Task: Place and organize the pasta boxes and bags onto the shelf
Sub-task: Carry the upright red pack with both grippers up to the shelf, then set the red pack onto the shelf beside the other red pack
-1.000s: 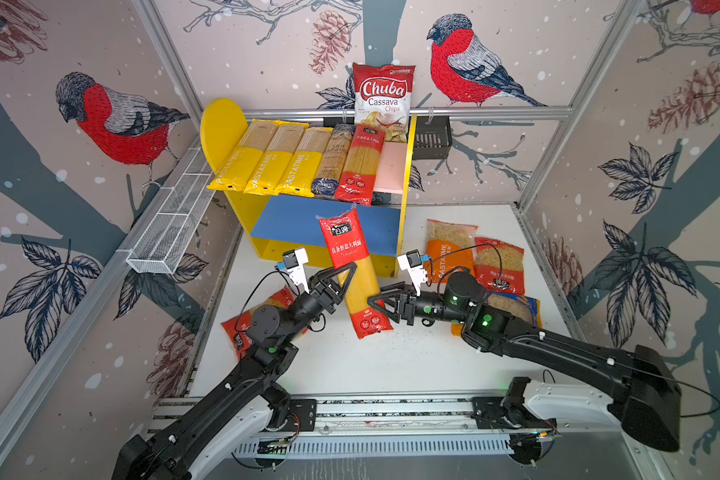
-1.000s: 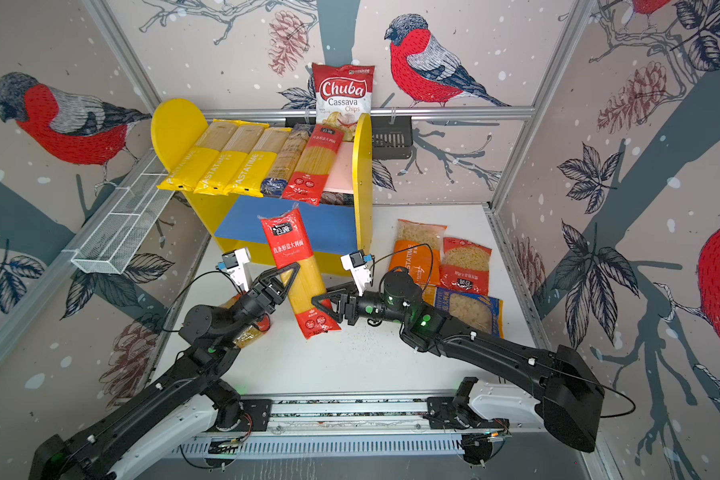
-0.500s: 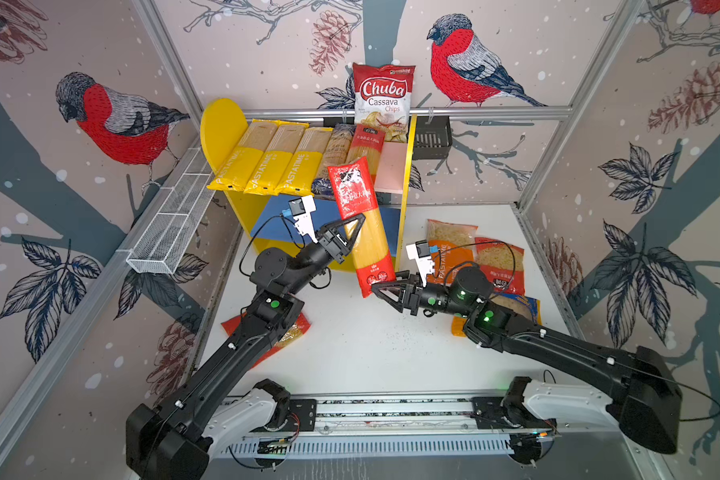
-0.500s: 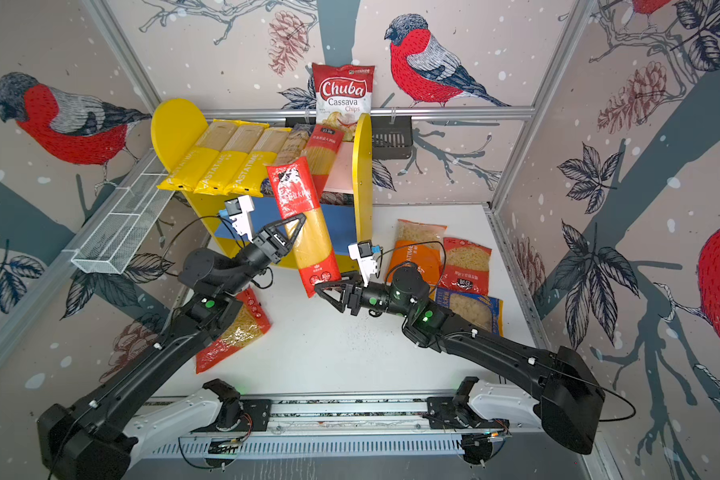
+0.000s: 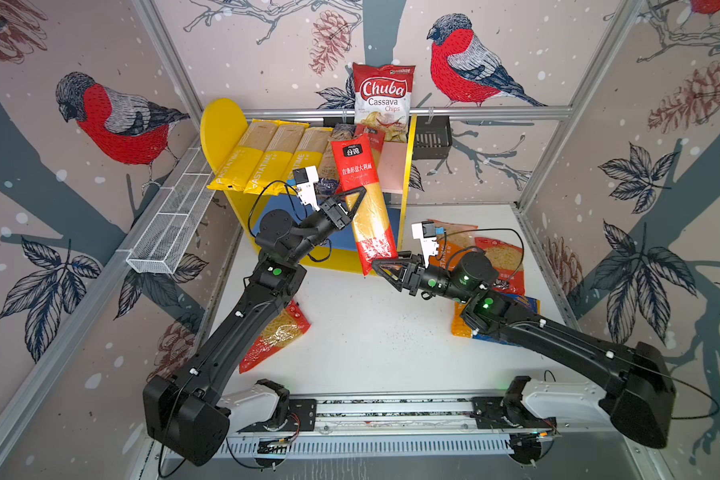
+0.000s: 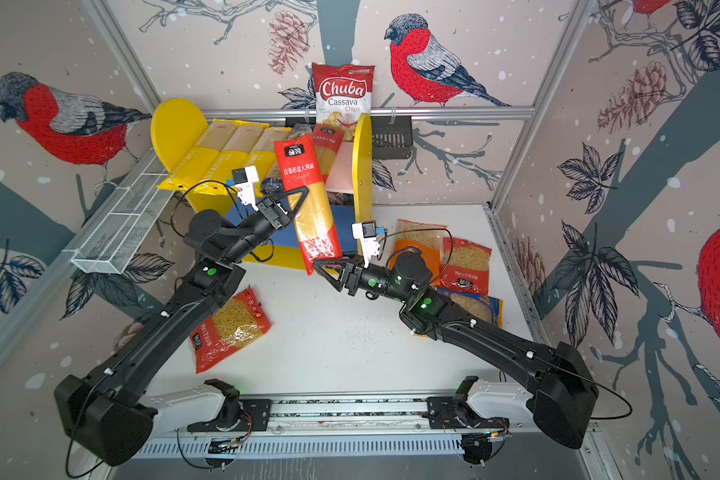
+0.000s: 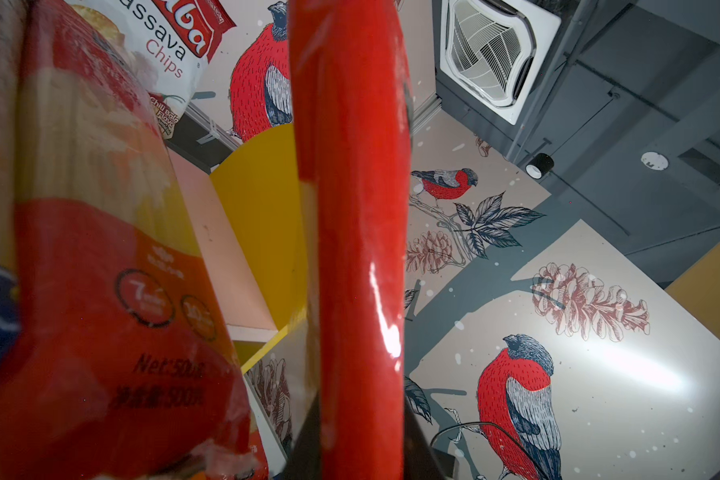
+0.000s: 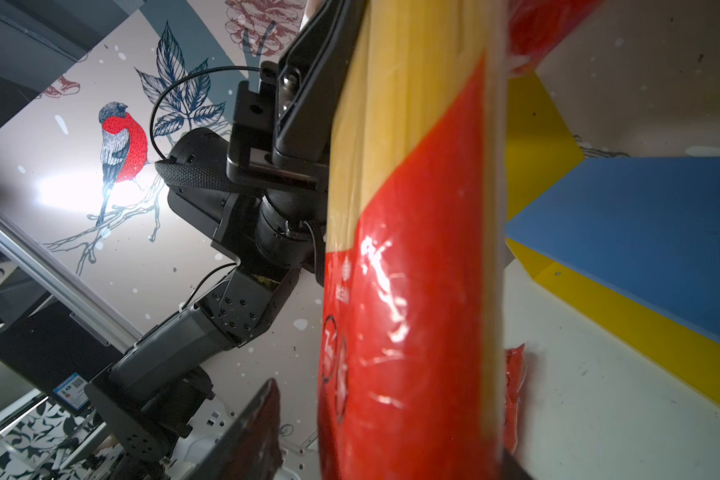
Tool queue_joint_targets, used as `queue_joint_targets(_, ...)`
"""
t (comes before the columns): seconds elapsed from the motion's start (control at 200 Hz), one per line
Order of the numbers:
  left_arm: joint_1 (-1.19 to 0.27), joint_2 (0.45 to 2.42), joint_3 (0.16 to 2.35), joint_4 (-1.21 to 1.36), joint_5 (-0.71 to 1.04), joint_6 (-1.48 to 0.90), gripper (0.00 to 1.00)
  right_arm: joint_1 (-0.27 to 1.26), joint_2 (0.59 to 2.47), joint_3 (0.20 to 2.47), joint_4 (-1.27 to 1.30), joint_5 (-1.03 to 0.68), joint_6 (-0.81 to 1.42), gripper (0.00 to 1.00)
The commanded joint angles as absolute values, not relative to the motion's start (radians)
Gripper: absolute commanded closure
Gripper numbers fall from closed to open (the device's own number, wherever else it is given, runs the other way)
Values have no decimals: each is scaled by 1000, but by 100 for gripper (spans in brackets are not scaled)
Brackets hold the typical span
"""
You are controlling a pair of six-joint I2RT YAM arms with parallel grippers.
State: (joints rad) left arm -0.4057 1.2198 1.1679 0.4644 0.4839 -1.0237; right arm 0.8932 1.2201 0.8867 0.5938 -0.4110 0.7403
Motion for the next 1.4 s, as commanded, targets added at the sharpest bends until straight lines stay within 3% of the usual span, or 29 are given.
queue_joint_targets(0.0, -400, 1228, 1202, 544, 521, -1052, 94, 882, 1227, 892, 643, -322, 755, 39)
queue_joint_targets(0.215, -394, 1272, 1239, 549, 558, -1083, 94, 876, 1249, 900, 728, -340, 799, 43)
queue_joint_targets(0.405, -391, 1307, 1290, 499, 545, -1050, 88, 871, 1288, 962, 747, -349, 822, 67)
queue_joint_targets(0.575, -384, 1353, 1370, 452, 548, -1024, 66, 872, 1314, 1014, 811, -283, 908, 80)
queue_joint_targets(0.75, -350, 1349, 1401, 389, 518, -980, 52, 870, 1328, 1077, 811, -172, 965, 87)
queue_joint_targets(0.981, -313, 1274, 1343, 322, 458, -906, 42, 862, 1377, 1222, 682, -59, 1019, 92)
queue_joint_targets(1.126, -311, 1211, 1293, 301, 440, -865, 41, 866, 1437, 1370, 483, 18, 1036, 100)
queue_joint_targets(1.391, -310, 1021, 1110, 212, 319, -750, 39, 867, 1509, 1585, 182, 166, 1075, 100)
